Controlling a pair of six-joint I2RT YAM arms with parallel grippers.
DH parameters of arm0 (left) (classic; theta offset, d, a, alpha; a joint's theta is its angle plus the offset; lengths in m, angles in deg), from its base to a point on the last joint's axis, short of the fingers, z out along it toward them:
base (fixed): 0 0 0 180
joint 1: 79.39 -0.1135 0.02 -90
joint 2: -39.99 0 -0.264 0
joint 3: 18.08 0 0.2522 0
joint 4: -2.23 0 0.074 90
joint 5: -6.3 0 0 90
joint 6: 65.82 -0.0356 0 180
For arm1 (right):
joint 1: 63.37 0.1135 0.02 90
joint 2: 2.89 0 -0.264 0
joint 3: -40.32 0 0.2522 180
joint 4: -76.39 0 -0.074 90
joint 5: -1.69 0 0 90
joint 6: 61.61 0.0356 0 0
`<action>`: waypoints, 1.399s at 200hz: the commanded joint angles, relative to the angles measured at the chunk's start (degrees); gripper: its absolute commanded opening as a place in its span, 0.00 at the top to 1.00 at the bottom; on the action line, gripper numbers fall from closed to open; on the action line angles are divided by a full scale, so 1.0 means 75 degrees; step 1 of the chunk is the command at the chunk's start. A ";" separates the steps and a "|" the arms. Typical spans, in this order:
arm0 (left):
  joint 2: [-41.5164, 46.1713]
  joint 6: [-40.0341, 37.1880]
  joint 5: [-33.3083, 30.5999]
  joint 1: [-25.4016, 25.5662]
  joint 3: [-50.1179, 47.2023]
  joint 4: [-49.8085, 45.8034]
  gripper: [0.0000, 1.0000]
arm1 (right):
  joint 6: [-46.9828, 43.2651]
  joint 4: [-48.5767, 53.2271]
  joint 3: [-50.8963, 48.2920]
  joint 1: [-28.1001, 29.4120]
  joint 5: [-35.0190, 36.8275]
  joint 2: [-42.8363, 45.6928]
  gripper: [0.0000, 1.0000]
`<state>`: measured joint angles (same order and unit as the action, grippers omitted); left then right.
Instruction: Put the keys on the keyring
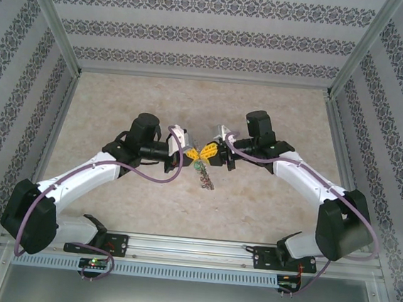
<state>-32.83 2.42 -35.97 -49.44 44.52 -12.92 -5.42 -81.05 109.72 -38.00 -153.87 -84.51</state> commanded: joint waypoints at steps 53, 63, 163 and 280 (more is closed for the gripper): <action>-0.0217 -0.1068 -0.0205 0.0056 0.0747 -0.1911 1.00 | -0.2559 0.2838 0.0905 0.0106 0.0501 -0.0119 0.75; -0.0240 -0.1074 -0.0161 0.0056 0.0746 -0.1876 1.00 | -0.2664 0.2986 0.1028 0.0184 0.0491 -0.0274 0.72; -0.0394 -0.1096 0.0044 0.0057 0.0798 -0.1832 1.00 | -0.2501 0.3034 0.1453 0.0602 0.0986 -0.0893 0.69; -0.0440 -0.0539 0.0214 0.0043 0.0715 -0.1233 1.00 | -0.1846 0.2355 0.1255 0.0749 0.0761 -0.0971 0.82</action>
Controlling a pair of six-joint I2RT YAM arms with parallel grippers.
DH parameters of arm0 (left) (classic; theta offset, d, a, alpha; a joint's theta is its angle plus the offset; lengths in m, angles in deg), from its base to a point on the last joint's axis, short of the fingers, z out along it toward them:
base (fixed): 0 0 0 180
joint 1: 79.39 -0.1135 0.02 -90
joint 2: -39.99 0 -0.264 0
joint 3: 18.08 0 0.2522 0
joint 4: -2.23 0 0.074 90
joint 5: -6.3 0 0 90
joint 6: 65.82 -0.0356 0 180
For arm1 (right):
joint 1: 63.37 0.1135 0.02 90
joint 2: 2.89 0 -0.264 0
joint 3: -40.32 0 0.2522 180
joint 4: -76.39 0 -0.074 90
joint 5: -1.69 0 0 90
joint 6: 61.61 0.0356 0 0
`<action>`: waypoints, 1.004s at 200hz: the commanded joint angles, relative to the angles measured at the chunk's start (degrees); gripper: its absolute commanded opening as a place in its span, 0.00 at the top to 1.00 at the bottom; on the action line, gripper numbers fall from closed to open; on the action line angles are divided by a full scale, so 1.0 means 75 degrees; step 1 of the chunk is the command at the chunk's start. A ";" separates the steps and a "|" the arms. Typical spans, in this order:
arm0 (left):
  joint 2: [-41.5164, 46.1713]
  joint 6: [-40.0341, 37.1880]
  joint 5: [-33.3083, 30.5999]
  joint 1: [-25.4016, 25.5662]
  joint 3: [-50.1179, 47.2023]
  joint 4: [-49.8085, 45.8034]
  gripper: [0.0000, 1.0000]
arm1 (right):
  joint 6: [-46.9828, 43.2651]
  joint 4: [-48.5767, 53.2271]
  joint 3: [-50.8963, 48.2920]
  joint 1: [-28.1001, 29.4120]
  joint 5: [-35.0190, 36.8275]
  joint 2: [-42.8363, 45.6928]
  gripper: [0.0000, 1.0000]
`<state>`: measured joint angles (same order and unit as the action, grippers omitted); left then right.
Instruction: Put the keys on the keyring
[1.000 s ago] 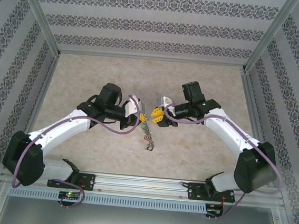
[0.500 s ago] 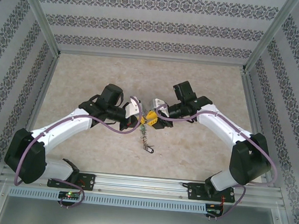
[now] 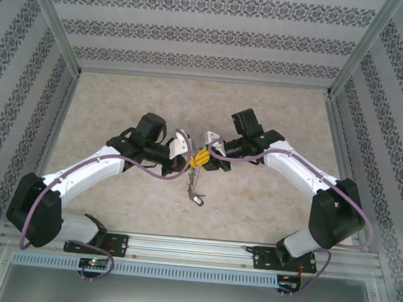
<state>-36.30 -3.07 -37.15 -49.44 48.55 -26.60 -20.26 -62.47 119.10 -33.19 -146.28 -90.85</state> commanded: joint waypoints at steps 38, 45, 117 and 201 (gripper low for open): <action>0.0128 0.0242 0.0368 0.0032 0.0072 0.0688 1.00 | 0.0156 -0.0108 -0.0043 0.0062 -0.0215 -0.0075 1.00; 0.0167 0.0247 0.0350 0.0032 0.0047 0.0711 1.00 | 0.0217 -0.0180 -0.0074 0.0018 -0.0232 -0.0042 1.00; 0.0470 0.1029 0.0135 -0.0062 -0.0519 0.1824 0.88 | 0.3341 -0.3844 -0.1103 -0.0389 -0.0577 0.0544 1.00; 0.0583 0.1101 -0.0251 -0.0064 -0.0868 0.2322 0.73 | 0.4354 -0.5306 -0.1372 -0.0509 -0.0933 0.0819 1.00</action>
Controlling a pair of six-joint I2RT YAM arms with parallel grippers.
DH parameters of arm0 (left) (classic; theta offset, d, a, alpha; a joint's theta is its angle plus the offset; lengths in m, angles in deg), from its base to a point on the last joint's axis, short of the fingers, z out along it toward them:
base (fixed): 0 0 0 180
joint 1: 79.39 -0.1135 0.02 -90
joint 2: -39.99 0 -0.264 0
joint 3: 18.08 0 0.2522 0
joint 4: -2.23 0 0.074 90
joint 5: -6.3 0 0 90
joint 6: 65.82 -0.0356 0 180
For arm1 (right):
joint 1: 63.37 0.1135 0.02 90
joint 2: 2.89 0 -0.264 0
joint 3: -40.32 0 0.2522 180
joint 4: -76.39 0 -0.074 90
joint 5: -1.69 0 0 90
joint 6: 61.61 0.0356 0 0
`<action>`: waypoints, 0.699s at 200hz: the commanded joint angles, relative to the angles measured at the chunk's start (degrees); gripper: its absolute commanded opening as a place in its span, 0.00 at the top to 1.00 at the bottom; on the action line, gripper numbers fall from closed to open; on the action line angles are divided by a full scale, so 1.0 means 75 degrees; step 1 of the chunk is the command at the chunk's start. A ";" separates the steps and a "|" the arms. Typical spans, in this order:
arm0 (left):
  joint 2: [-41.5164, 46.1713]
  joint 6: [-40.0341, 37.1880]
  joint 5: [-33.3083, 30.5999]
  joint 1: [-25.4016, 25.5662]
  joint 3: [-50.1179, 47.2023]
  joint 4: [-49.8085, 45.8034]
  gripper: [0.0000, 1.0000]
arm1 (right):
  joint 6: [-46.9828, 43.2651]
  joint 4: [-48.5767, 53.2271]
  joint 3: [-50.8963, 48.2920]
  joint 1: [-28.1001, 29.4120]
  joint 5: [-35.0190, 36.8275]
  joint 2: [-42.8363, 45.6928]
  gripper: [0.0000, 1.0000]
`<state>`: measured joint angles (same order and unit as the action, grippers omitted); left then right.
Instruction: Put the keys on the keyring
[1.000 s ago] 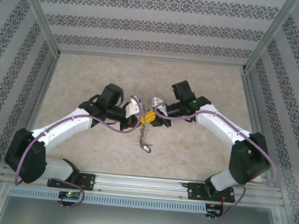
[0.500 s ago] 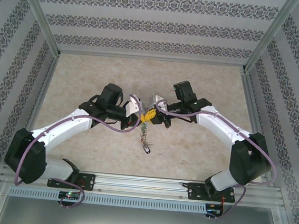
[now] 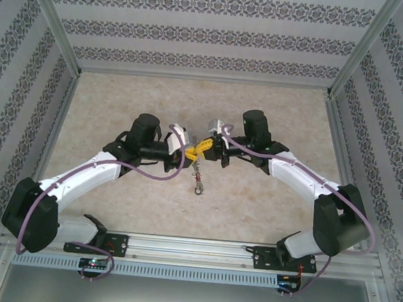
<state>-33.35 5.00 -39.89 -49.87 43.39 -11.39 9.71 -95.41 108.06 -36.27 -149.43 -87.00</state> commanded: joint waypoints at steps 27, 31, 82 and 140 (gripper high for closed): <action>0.0140 -0.0055 0.0126 -0.0062 -0.0212 0.0462 0.81 | 0.0345 -0.1029 0.0075 -0.0039 -0.0620 0.0359 1.00; 0.0113 -0.0041 0.0147 -0.0068 -0.0219 0.0500 0.82 | 0.0333 -0.1027 0.0063 -0.0030 -0.0643 0.0383 1.00; -0.0120 0.0155 0.0569 -0.0168 -0.0128 0.0844 1.00 | -0.0391 -0.0220 0.0095 -0.0152 -0.0843 0.0554 1.00; 0.0009 -0.0554 0.0372 -0.0172 0.0217 -0.0409 1.00 | -0.3715 0.4043 0.1151 -0.0132 0.0235 0.0514 0.78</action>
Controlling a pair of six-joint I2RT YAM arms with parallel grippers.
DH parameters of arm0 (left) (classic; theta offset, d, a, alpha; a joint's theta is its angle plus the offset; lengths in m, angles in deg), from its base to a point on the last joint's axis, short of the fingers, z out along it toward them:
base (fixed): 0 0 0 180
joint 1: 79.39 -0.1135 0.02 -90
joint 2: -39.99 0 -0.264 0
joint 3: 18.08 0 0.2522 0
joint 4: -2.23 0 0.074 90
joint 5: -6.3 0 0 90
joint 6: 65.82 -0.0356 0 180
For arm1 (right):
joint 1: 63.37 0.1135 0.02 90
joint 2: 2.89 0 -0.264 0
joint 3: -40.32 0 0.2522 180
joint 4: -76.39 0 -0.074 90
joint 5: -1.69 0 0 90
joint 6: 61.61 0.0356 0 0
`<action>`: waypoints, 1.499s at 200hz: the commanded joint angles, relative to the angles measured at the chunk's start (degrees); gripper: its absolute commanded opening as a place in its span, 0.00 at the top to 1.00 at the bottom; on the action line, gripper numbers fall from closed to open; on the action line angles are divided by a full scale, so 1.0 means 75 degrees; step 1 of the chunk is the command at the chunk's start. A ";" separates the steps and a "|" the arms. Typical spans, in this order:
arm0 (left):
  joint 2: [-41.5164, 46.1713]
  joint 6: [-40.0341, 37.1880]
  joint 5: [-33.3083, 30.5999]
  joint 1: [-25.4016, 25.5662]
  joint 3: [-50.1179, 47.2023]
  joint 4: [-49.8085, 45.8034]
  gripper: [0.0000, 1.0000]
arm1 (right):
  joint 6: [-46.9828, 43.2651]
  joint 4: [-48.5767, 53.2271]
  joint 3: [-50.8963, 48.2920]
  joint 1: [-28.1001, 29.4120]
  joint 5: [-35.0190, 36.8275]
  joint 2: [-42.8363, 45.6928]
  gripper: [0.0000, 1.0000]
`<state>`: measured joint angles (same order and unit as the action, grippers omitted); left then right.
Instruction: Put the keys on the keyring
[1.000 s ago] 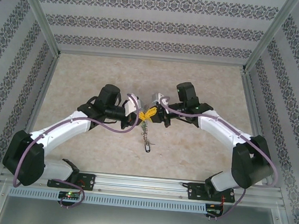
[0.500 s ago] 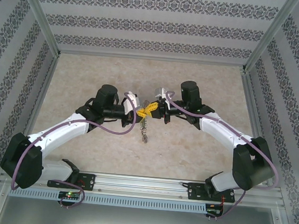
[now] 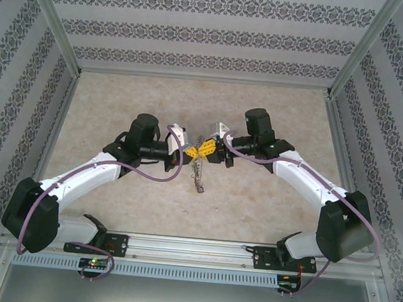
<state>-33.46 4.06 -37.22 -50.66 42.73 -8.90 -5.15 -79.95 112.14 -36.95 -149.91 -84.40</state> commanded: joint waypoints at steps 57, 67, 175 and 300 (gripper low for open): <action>-0.0123 -0.0218 -0.0009 -0.0102 0.0552 -0.0972 1.00 | -0.2689 0.3570 0.1568 0.0316 0.1291 -0.0396 0.67; -0.0152 -0.0092 0.0080 -0.0105 0.0544 -0.0848 1.00 | -0.2720 0.3717 0.1704 0.0439 0.1487 -0.0526 0.67; -0.0125 0.0173 0.0451 -0.0151 0.0487 -0.0696 1.00 | -0.2313 0.3453 0.1798 0.0802 0.1787 -0.0757 0.78; 0.0319 0.0800 -0.0120 -0.0324 -0.0034 -0.0116 0.88 | -0.0636 0.1044 0.0773 0.0329 0.0311 0.0115 1.00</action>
<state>-33.79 7.10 -36.35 -51.77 44.33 -14.06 -16.23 -62.47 121.19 -33.08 -138.68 -88.18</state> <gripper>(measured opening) 0.108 0.051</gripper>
